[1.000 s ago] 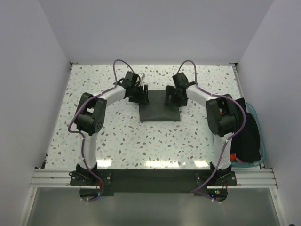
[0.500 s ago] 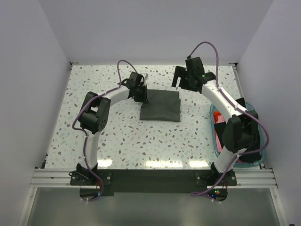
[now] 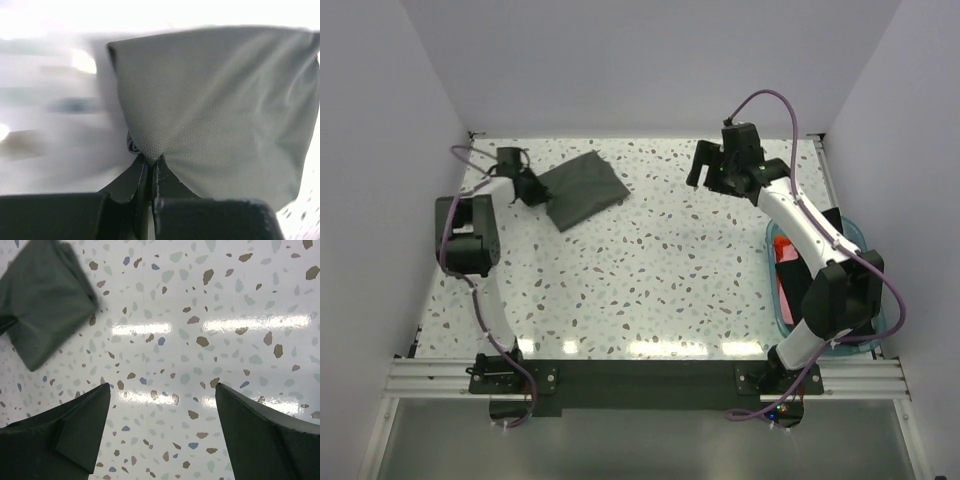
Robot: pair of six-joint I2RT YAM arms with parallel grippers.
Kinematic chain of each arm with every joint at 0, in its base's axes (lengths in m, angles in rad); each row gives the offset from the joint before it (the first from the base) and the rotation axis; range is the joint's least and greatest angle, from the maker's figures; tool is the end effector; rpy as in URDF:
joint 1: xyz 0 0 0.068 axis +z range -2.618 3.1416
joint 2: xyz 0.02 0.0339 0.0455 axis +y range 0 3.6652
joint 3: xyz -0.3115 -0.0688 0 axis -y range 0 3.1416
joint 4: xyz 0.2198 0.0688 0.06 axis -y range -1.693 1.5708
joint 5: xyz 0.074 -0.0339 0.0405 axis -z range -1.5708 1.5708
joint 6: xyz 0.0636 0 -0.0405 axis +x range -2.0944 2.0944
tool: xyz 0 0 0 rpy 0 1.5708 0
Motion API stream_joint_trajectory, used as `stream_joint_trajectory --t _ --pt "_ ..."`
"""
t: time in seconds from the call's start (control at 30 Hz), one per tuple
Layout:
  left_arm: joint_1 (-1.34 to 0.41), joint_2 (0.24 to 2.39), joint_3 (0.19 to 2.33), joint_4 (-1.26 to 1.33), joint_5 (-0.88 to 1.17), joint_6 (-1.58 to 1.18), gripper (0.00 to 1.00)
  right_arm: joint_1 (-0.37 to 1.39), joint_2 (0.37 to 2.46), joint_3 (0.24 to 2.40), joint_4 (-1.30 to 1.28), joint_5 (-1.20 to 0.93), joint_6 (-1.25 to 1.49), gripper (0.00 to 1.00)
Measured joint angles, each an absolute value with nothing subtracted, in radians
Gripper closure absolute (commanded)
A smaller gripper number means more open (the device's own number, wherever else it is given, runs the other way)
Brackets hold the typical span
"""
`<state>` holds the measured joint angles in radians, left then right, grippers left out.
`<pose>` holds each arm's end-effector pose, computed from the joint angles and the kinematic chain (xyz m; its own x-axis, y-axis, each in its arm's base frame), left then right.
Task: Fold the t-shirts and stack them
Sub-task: Neatly place the folded tshirt to the corner
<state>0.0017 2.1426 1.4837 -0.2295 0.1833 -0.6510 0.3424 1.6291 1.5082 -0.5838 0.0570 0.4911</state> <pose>0.4852 -0.0108 0.1824 -0.6860 -0.5970 -0.4159 -0.3802 0.7815 -0.4947 0.3482 0.1203 0.3685 -0.6769 0.2586 -0.6892 0.0282 0.9447 0.3267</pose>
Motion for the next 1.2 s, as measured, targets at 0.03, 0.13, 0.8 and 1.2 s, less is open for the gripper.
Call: stream_joint_trajectory --t 0.03,0.13,0.8,1.2 --pt "0.06 2.117 1.438 -0.213 0.181 -0.683 1.0 0.344 1.629 1.5 -0.583 0.055 0.492 0.11" --pt "0.213 2.033 1.306 -0.147 0.146 -0.777 1.0 0.35 1.629 1.483 -0.583 0.049 0.493 0.11" --pt "0.332 1.876 0.924 0.33 0.012 -1.258 1.0 0.388 1.628 1.446 -0.579 0.032 0.477 0.11" --pt "0.377 1.99 1.009 0.472 -0.015 -1.328 1.0 0.41 1.68 1.489 -0.574 0.022 0.466 0.11"
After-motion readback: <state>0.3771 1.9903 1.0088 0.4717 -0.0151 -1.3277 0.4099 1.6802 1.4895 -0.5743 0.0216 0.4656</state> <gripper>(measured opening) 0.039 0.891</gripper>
